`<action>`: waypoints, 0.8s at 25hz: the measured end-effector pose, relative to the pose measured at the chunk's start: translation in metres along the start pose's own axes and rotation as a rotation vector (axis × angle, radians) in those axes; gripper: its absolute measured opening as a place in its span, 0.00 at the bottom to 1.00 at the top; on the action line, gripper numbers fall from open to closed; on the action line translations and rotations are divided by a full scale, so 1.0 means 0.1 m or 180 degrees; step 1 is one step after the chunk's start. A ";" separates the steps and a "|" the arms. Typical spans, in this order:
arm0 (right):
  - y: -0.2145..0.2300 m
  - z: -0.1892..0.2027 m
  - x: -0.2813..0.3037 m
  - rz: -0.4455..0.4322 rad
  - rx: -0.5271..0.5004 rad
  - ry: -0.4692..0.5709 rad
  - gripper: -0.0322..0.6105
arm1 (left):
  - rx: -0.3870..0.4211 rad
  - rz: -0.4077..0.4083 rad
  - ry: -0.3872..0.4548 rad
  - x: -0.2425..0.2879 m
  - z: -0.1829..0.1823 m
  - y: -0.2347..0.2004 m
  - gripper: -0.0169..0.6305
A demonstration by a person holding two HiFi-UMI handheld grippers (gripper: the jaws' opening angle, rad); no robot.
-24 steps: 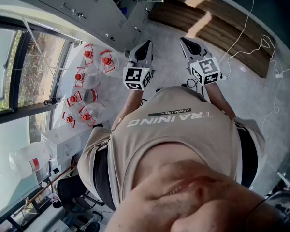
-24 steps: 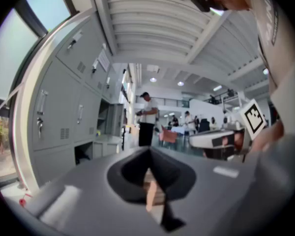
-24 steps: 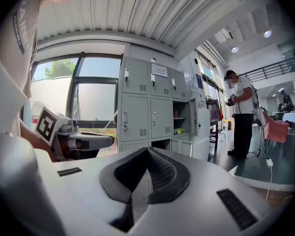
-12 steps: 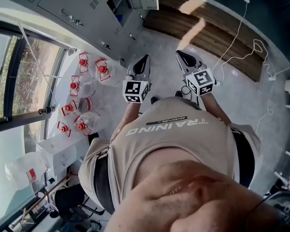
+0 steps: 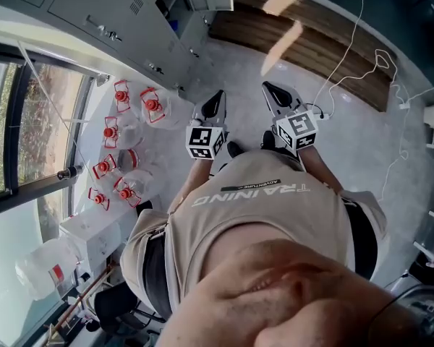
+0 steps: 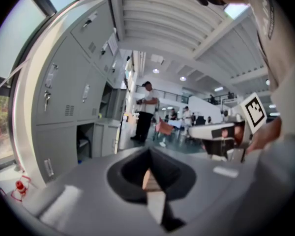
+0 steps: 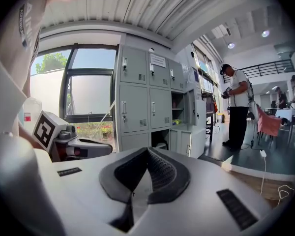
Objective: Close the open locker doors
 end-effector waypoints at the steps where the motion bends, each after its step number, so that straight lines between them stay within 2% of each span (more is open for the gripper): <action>1: 0.01 0.02 -0.01 0.0045 0.0012 -0.0018 0.07 | 0.0009 0.0030 0.0023 0.00 -0.02 0.00 0.03; 4: 0.00 0.10 -0.05 0.0160 0.0067 -0.0111 0.07 | 0.0068 0.0164 0.0002 0.03 -0.01 0.04 0.03; 7: -0.06 0.13 -0.03 0.0108 0.0087 -0.0158 0.07 | 0.0061 0.0269 -0.0074 0.12 0.07 0.01 0.03; 9: -0.08 0.12 -0.05 0.0084 -0.0015 -0.0128 0.07 | 0.0008 0.0294 -0.0083 0.15 0.09 0.02 0.03; 11: 0.01 0.12 -0.05 0.0091 -0.0091 -0.0123 0.07 | -0.0045 0.0271 -0.0089 0.20 0.12 0.05 0.03; 13: 0.18 0.12 0.02 0.0103 -0.0027 -0.0094 0.07 | -0.0053 0.0238 -0.0119 0.31 0.13 0.06 0.03; 17: 0.42 0.14 0.18 0.0016 0.0226 0.0013 0.07 | 0.0115 0.0228 -0.0172 0.47 0.05 0.19 0.03; 20: 0.54 0.14 0.33 -0.0175 0.0176 0.0084 0.07 | 0.0196 0.0076 -0.0131 0.62 -0.07 0.21 0.03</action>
Point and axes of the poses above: the fingertips, and each gripper's own axes: x forward along the fingers, y to its right, z out of its underside, the point moved 1 cm from there along -x, backward along the fingers, and after that the axes turned 11 degrees about -x, right-handed, at the moved point
